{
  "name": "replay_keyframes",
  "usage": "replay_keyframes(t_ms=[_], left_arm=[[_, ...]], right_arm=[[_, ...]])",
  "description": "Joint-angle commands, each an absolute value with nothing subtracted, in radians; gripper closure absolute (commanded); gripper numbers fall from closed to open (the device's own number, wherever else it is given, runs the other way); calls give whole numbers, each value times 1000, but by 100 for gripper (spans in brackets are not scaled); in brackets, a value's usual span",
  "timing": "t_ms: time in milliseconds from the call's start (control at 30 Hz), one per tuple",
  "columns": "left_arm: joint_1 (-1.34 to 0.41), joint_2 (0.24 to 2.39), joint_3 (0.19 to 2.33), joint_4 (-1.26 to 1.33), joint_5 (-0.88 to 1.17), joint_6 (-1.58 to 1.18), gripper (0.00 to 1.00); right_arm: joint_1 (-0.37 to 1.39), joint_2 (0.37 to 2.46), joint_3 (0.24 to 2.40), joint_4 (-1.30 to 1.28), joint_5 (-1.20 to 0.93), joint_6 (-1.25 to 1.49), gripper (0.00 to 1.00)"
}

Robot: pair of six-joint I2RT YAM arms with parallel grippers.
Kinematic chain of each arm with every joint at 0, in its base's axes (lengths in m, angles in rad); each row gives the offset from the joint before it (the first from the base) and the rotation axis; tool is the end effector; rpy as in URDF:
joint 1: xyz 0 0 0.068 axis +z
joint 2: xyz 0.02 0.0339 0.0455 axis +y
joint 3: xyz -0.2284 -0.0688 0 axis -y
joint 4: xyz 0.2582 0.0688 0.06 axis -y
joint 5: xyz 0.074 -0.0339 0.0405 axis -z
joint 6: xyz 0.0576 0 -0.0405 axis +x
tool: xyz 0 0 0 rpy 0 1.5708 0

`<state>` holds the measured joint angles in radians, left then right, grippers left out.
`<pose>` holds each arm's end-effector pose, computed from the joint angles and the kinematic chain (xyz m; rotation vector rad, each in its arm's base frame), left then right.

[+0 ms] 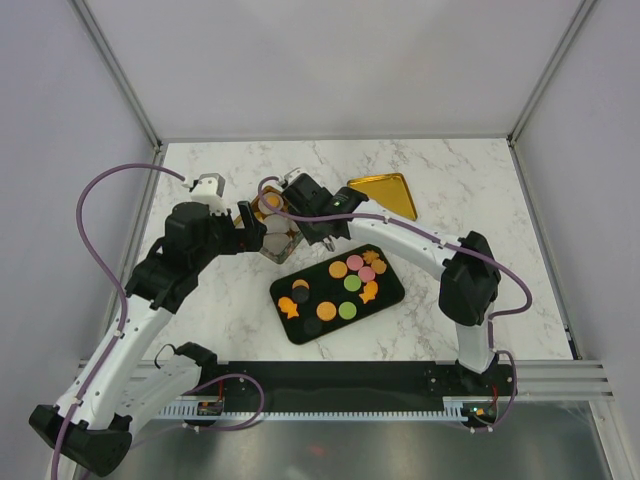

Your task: Pack the cookies

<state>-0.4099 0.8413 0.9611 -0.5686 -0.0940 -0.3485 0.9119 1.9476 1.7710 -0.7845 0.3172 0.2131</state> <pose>0.2180 -0.0888 0.3172 0.0024 2.0389 -0.3850 0.2851 0.3389 0.2340 -0.7265 2.3560 0.0800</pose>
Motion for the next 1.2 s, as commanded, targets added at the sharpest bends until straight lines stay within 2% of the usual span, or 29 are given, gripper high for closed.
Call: replay_keyframes(t_ms=[0, 233, 667, 1167], left_arm=[[-408, 827, 959, -528, -86, -360, 0], [-408, 822, 954, -528, -92, -359, 0], [-408, 819, 951, -528, -95, -360, 0], [-408, 818, 948, -528, -98, -360, 0]], right_arm=[[908, 1927, 1798, -756, 353, 202, 67], [908, 1904, 1749, -750, 342, 209, 66], [907, 1861, 1727, -738, 325, 216, 54], [907, 1835, 1729, -741, 305, 218, 49]])
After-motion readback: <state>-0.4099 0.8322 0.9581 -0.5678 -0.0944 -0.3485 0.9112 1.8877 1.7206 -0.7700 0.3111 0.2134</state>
